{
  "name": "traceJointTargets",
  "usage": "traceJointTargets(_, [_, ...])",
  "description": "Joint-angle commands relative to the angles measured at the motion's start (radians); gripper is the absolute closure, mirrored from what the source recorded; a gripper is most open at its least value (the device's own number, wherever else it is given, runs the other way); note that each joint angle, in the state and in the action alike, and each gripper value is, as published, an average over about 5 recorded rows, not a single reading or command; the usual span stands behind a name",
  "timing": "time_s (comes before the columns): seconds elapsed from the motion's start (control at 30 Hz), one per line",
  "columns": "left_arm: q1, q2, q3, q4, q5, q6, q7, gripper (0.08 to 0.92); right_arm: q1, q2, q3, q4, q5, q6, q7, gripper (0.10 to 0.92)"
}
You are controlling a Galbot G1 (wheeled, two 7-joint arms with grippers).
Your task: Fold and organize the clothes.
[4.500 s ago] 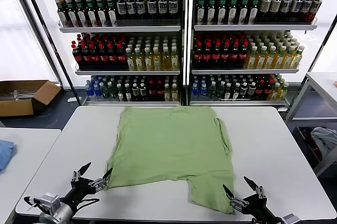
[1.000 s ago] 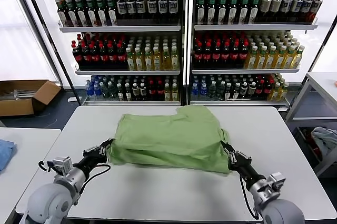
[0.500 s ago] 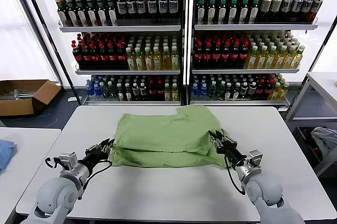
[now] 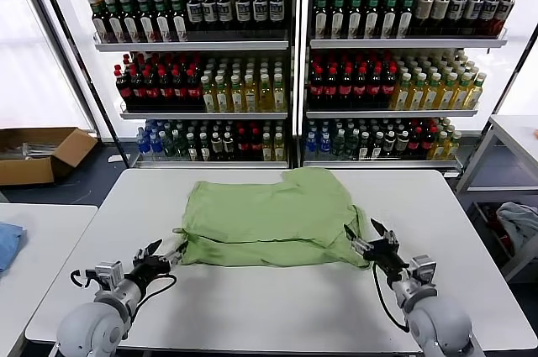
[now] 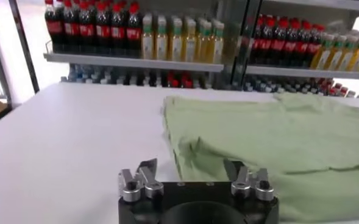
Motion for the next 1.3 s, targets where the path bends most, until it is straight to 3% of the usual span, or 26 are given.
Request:
traceJointTargets(0.03, [0.030, -0.030, 0.009, 0.028, 0.026, 0.006, -0.004, 0.180, -0.108, 0.014, 0.017, 0.051, -0.057, -0.030, 0.014, 0.290])
traceJointTargets(0.2, [0.017, -0.032, 0.015, 0.036, 0.016, 0.007, -0.002, 0.210, -0.088, 0.026, -0.021, 0.021, -0.061, -0.046, 0.038, 0.437])
traceJointTargets(0.77, [0.032, -0.012, 0.016, 0.034, 0.004, 0.000, 0.024, 0.693, -0.073, 0.027, -0.017, -0.003, -0.026, -0.059, 0.055, 0.896])
traceJointTargets(1.03, [0.076, 0.017, -0.005, 0.007, 0.001, -0.013, 0.045, 0.885, -0.095, 0.012, 0.010, 0.027, -0.016, -0.058, 0.045, 0.916])
traceJointTargets(1.3, [0.196, 0.034, -0.048, -0.126, 0.033, -0.008, 0.043, 0.898, -0.249, 0.004, 0.080, 0.168, -0.012, -0.079, 0.013, 0.916])
